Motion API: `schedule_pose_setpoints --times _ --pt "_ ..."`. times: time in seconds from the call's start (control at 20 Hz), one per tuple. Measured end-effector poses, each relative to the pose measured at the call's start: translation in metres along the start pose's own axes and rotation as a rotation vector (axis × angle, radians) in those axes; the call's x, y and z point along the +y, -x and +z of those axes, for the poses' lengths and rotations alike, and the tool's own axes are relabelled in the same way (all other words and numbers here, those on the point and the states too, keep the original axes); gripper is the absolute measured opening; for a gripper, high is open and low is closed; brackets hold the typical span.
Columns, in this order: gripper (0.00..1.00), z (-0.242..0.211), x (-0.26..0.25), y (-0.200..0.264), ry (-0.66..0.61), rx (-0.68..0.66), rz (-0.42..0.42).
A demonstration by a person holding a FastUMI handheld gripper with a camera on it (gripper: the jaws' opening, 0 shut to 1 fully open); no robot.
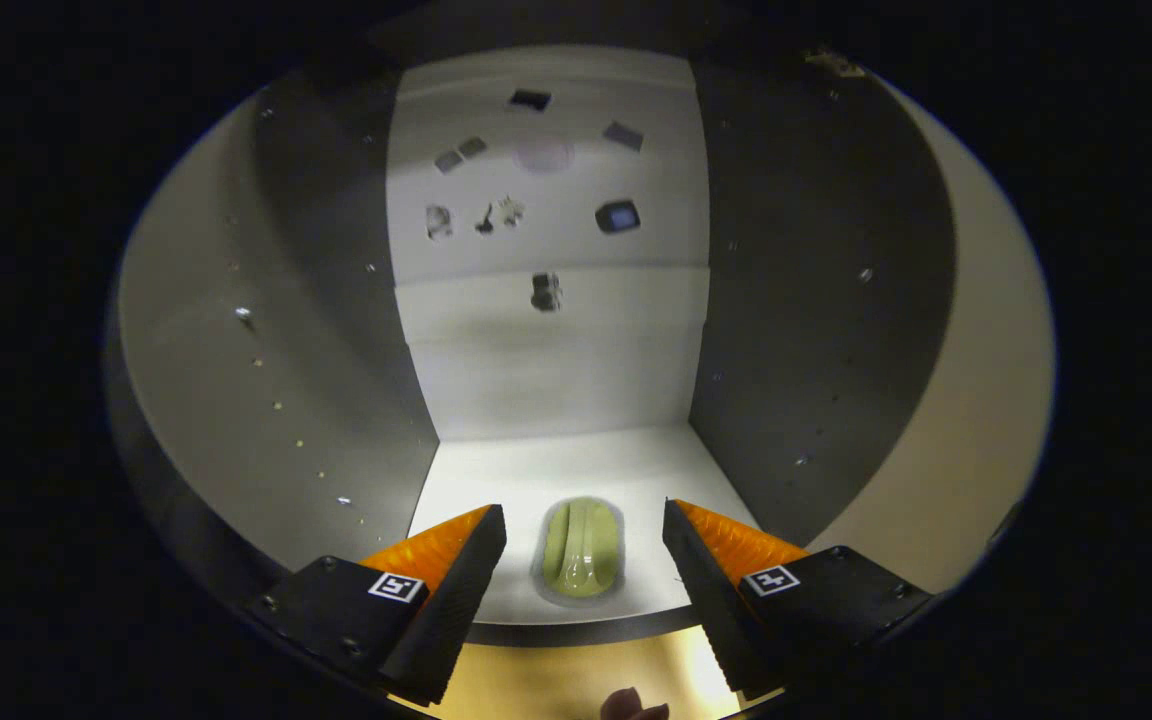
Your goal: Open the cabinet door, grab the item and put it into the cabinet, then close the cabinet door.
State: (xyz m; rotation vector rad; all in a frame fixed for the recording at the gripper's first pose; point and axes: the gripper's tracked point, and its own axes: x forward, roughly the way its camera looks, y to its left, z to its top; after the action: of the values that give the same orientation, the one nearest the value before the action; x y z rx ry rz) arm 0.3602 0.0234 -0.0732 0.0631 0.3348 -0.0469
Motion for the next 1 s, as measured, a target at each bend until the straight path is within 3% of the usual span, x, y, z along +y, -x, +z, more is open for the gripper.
schedule_pose_setpoints --times 0.5,1.0 --pt "0.99 0.061 -0.022 0.16 0.017 -0.329 -0.006" --pt "0.97 0.077 -0.076 0.304 0.122 -0.566 -0.13"
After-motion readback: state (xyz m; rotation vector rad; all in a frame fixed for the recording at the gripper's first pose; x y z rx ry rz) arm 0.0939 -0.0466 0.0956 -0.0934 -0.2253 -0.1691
